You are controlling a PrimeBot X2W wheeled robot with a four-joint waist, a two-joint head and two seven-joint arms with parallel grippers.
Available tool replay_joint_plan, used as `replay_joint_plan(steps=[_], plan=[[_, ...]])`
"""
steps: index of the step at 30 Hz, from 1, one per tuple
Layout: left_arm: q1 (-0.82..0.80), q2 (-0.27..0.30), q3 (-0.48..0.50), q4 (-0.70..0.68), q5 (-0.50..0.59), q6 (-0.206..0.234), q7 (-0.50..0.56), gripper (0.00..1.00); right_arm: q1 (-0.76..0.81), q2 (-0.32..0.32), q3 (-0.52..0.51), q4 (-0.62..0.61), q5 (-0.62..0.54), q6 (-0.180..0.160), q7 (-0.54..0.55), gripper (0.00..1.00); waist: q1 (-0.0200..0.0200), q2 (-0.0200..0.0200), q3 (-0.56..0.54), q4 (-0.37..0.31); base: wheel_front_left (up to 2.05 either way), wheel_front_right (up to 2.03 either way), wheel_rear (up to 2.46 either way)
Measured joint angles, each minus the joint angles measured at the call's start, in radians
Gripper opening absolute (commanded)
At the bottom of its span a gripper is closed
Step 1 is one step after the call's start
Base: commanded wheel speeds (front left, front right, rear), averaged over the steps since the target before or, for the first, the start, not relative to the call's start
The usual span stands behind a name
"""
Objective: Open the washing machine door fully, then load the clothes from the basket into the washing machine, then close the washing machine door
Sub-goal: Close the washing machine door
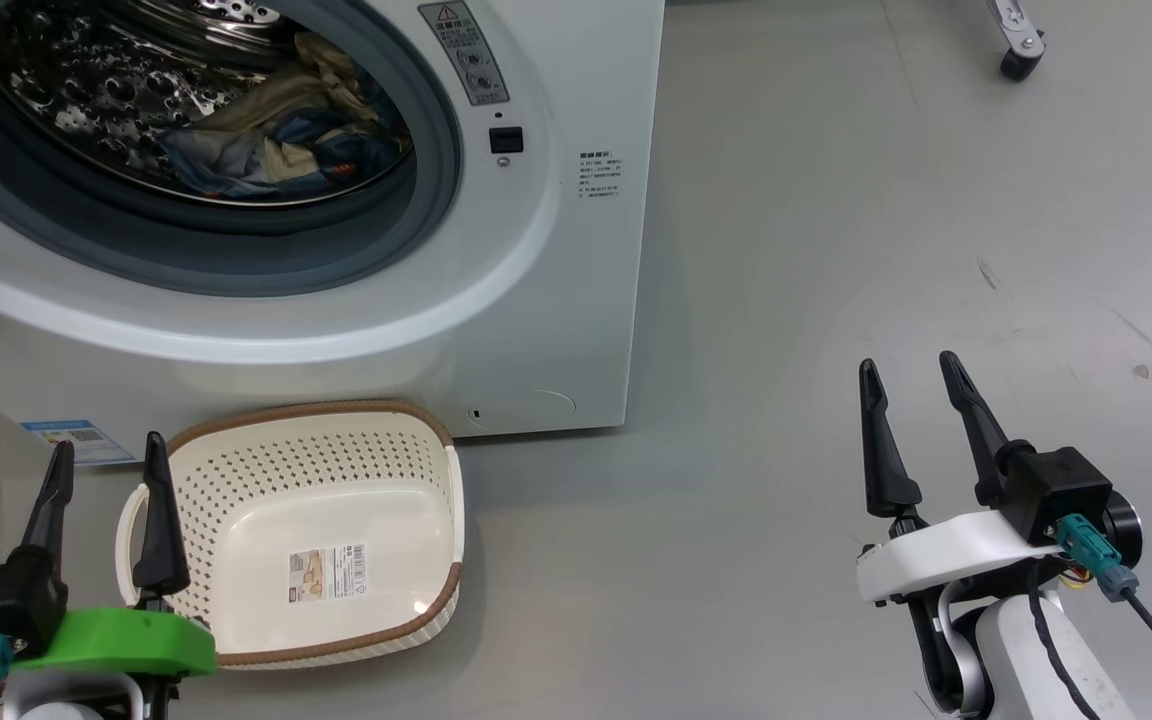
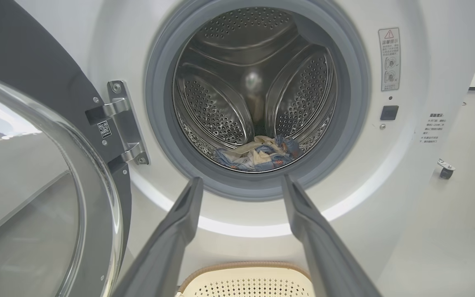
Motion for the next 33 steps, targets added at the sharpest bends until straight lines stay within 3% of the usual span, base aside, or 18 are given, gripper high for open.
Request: replay_joint_plan(steps=[16,33], plan=[[0.000,-0.008,0.004,0.006,0.008,-0.006,0.000,1.00,0.004,0.001,-0.007,0.001,0.000,0.002,0.000,1.00,0.0000,0.0000,-0.007,0.003,-0.84,0.84,0.00],[0.000,-0.022,0.004,0.024,0.007,-0.010,0.000,1.00,0.009,0.001,-0.014,0.005,-0.009,0.009,0.000,1.00,0.0000,0.0000,-0.023,0.012,-0.18,0.18,0.00]])
